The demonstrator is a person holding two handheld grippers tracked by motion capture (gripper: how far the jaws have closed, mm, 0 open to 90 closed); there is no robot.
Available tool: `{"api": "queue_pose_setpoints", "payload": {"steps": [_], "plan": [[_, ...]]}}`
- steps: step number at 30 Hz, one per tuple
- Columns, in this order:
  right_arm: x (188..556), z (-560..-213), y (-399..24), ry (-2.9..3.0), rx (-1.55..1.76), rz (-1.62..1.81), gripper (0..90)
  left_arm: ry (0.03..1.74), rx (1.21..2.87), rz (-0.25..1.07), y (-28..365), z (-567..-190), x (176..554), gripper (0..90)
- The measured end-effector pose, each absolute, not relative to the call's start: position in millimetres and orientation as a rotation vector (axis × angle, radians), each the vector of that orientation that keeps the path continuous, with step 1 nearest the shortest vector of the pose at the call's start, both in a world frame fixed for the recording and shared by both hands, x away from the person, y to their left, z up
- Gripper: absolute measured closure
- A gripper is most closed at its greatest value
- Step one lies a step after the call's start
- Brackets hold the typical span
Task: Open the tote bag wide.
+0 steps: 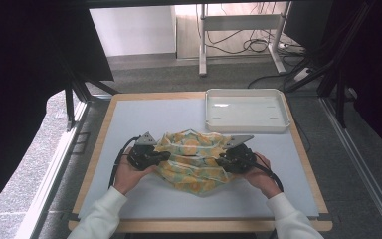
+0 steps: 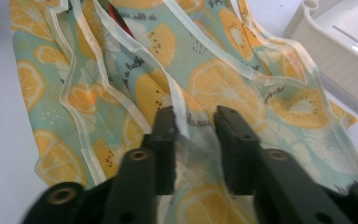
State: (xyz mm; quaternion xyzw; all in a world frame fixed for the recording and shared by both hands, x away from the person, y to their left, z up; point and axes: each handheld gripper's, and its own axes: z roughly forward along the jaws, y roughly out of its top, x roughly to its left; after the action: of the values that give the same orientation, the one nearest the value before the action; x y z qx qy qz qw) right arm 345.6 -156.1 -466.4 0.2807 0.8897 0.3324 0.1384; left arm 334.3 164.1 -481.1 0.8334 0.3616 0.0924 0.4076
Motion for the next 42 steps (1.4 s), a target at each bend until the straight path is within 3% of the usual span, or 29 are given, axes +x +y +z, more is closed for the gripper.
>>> {"api": "queue_pose_setpoints", "payload": {"steps": [2, 4, 7, 21, 42], "plan": [[345.9, -466.9, -156.2, 2.575, 0.812, 0.960, 77.0, 0.909, 2.100, 0.233, 164.2, -480.9, 334.1, 88.5], [346.1, -466.7, -157.5, 2.583, 0.810, 0.981, 86.5, 0.910, 2.097, 0.233, 164.5, -480.5, 333.8, 88.5], [346.1, -464.5, -159.9, 2.580, 0.801, 1.018, 88.1, 0.908, 2.095, 0.233, 165.2, -479.8, 333.3, 88.5], [323.6, -454.5, -169.7, 2.573, 0.764, 1.194, 88.3, 0.884, 2.082, 0.199, 171.9, -476.1, 309.9, 88.3], [306.3, -504.1, -178.6, 2.723, 0.826, 1.071, 88.4, 0.871, 2.174, 0.053, 161.3, -514.2, 285.5, 87.8]]}}
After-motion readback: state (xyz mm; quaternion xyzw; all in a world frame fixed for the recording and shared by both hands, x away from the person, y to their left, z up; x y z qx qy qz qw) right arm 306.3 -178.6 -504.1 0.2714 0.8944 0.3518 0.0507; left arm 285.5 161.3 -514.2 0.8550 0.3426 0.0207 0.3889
